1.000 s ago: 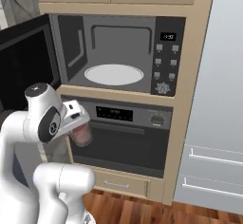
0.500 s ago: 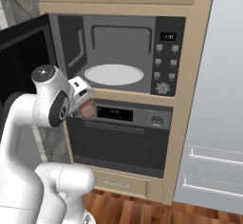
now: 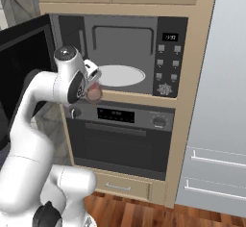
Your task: Place the microwavable item in the microwave. Then, close the microwave door and press the start button.
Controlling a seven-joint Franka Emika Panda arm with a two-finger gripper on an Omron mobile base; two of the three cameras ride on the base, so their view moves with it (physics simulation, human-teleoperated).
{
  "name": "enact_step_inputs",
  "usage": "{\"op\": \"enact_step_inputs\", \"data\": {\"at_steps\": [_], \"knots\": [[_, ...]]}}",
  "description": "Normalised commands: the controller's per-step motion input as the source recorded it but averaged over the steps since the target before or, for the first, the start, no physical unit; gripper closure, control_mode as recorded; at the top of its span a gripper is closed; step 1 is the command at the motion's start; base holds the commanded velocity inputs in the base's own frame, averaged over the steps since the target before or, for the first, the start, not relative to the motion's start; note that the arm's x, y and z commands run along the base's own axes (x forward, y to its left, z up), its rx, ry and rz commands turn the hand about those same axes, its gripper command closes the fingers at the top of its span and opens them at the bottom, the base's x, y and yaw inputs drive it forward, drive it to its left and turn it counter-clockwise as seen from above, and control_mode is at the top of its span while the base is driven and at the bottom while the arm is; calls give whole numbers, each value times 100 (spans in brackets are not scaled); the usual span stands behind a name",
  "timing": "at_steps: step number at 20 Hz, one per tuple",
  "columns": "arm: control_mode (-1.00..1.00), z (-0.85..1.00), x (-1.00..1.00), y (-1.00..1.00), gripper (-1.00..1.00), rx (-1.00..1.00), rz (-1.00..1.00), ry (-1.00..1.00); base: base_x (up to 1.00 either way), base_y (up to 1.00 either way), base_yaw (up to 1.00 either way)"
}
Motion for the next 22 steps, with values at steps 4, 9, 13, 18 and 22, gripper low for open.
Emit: {"op": "enact_step_inputs", "data": {"at_steps": [4,9,13,18,22], "knots": [[-100,0,91,0,100,-1,9,0,0,0,0],[-100,-4,89,0,100,0,6,1,0,0,0],[-100,0,79,0,100,-1,6,0,0,0,0],[-100,-4,80,0,100,-2,6,7,0,0,0],[-100,-12,78,0,100,-2,7,11,0,0,0]]}}
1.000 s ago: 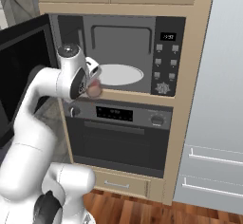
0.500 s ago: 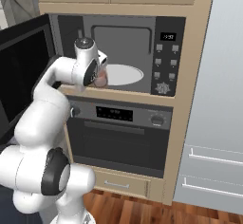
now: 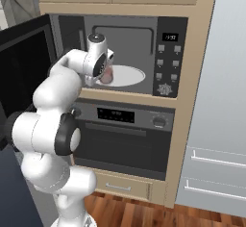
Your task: Place the microwavable item in the microwave. Then, close the microwave door and press the start button.
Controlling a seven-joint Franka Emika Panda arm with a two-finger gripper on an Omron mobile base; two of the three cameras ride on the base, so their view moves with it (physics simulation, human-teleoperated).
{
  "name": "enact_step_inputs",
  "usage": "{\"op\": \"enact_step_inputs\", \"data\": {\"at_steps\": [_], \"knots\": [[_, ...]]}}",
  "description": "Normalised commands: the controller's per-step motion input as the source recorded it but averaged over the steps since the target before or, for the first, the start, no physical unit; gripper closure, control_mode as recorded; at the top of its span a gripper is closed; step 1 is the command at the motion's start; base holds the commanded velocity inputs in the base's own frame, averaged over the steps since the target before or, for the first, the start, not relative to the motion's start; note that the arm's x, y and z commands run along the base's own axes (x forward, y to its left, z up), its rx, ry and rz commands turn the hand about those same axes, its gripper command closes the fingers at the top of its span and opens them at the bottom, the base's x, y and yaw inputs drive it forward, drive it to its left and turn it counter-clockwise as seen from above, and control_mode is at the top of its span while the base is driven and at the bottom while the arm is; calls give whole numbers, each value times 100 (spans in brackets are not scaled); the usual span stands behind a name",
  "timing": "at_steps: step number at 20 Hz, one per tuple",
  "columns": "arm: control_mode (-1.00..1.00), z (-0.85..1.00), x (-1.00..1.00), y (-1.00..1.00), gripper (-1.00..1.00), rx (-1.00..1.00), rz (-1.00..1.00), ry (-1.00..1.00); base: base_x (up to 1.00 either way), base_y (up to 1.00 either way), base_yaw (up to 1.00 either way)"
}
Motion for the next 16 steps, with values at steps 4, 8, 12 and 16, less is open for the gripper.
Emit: {"op": "enact_step_inputs", "data": {"at_steps": [4,8,12,16], "knots": [[-100,-27,67,8,100,-4,8,19,0,0,0],[-100,-28,57,3,100,-4,9,17,0,0,0],[-100,-21,58,2,100,-3,8,8,0,0,0],[-100,-11,54,0,100,-2,8,0,0,0,0]]}}
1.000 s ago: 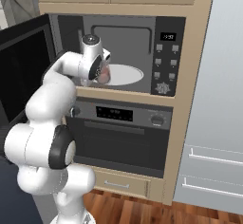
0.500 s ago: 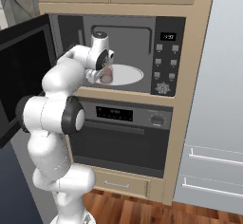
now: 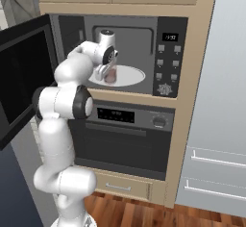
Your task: Place the microwavable item in the microwave. Then, close the microwave door and press the start button.
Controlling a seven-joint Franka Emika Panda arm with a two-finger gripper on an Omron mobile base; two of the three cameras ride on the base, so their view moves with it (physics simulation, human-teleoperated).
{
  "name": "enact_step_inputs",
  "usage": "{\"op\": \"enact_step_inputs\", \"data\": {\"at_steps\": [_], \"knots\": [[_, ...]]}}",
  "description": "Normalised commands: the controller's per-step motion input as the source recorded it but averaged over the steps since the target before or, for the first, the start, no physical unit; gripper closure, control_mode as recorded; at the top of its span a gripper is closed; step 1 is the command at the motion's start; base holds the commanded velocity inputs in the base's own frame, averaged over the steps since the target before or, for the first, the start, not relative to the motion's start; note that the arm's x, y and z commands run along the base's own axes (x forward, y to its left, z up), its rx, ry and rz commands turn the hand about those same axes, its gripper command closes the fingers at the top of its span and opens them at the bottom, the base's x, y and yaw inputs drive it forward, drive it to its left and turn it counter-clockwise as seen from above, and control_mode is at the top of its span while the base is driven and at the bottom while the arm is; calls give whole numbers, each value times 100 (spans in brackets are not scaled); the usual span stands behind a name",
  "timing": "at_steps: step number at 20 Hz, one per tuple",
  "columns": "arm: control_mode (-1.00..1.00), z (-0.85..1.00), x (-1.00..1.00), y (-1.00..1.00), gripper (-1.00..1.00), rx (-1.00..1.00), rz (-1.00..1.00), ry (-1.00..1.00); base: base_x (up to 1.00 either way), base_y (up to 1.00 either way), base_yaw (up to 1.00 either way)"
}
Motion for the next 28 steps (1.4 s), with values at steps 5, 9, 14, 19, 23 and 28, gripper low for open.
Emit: {"op": "enact_step_inputs", "data": {"at_steps": [5,9,14,19,23,28], "knots": [[-100,-16,50,2,100,-3,7,0,0,0,0],[-100,-30,42,11,-100,-5,6,0,0,0,0],[-100,-6,4,16,-100,-7,6,-13,0,0,0],[-100,-2,-40,15,-100,-11,10,-36,0,0,0],[-100,-27,-61,21,-100,-13,9,-36,0,0,0],[-100,-41,-79,18,-100,-13,7,-34,0,0,0]]}}
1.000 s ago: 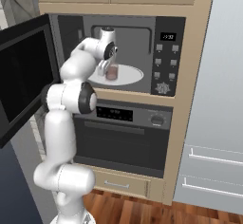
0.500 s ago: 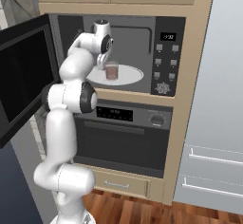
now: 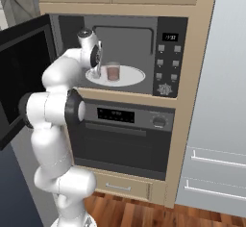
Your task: Place the microwavable item in the microwave. Then, close the microwave door and press the start button.
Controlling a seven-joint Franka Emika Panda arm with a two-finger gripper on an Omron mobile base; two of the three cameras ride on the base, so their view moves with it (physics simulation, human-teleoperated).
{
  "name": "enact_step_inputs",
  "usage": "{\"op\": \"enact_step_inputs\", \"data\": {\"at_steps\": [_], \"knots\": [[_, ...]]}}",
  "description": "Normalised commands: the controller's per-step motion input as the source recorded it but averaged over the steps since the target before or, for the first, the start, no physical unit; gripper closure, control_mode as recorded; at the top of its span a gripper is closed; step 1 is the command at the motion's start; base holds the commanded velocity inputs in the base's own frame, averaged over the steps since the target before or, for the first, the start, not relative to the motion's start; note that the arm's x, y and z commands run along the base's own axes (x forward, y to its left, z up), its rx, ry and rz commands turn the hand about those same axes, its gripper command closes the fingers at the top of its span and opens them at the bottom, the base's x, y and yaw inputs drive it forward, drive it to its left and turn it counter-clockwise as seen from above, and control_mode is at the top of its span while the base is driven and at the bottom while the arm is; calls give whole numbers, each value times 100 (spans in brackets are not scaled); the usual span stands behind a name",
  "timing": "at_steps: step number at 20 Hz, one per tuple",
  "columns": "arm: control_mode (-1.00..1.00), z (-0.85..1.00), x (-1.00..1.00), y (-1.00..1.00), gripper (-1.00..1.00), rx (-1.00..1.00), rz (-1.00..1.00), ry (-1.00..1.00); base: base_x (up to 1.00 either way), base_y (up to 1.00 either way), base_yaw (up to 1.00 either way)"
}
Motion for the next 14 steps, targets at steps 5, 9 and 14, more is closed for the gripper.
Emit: {"op": "enact_step_inputs", "data": {"at_steps": [5,9,14], "knots": [[-100,36,-100,2,-100,-9,1,-31,0,0,0],[-100,75,-100,0,-100,-10,1,-12,0,0,0],[-100,67,-100,0,-100,-11,1,-1,0,0,0]]}}
